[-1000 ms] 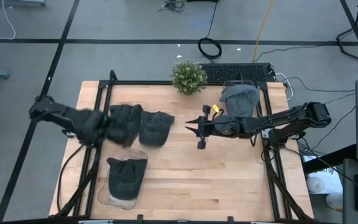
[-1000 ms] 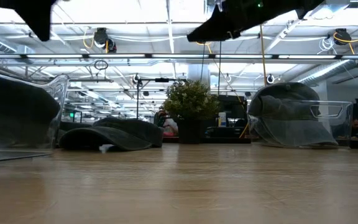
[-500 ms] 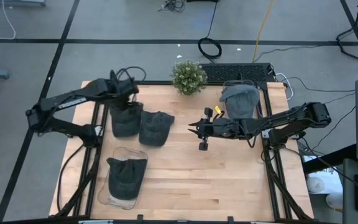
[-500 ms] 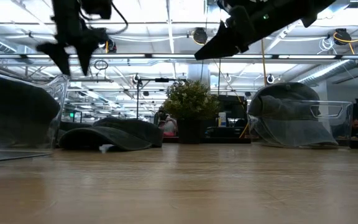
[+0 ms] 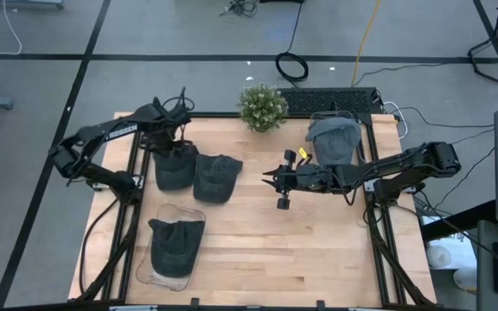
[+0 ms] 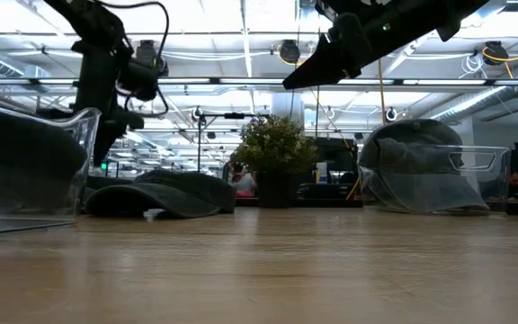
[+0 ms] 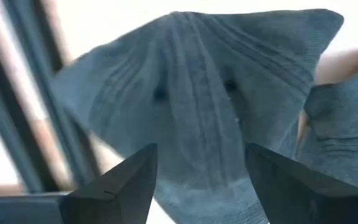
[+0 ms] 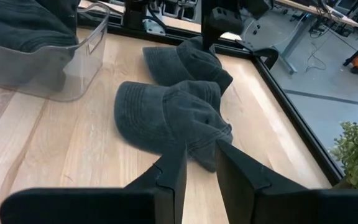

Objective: Pick & Place hat
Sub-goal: Put the left black cap into the bottom transparent bin

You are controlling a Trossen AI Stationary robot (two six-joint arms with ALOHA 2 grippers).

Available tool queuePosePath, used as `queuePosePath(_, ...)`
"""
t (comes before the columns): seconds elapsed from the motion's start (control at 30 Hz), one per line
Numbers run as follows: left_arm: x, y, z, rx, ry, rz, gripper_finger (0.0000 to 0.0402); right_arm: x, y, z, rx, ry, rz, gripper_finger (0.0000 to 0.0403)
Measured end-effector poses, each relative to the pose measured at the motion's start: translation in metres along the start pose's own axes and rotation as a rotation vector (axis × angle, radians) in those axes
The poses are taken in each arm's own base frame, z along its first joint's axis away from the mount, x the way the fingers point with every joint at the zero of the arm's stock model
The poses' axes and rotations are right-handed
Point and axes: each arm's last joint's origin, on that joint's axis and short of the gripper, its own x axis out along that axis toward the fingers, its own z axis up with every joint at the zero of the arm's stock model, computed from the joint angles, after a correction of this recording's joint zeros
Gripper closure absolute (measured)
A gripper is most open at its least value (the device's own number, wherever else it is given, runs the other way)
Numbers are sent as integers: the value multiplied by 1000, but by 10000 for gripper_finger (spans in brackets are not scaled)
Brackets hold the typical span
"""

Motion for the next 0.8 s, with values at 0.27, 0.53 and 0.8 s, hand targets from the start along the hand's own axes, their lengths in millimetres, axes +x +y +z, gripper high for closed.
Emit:
queuePosePath(0.27,21,6,3,-20,9,-39,150,0,0,0,-2,0,1,328)
queuePosePath(0.53,23,5,11,-25,-52,-98,156,0,0,0,-2,0,1,328)
queuePosePath(0.8,23,7,13,-41,-57,-100,184,0,0,0,-2,0,1,328)
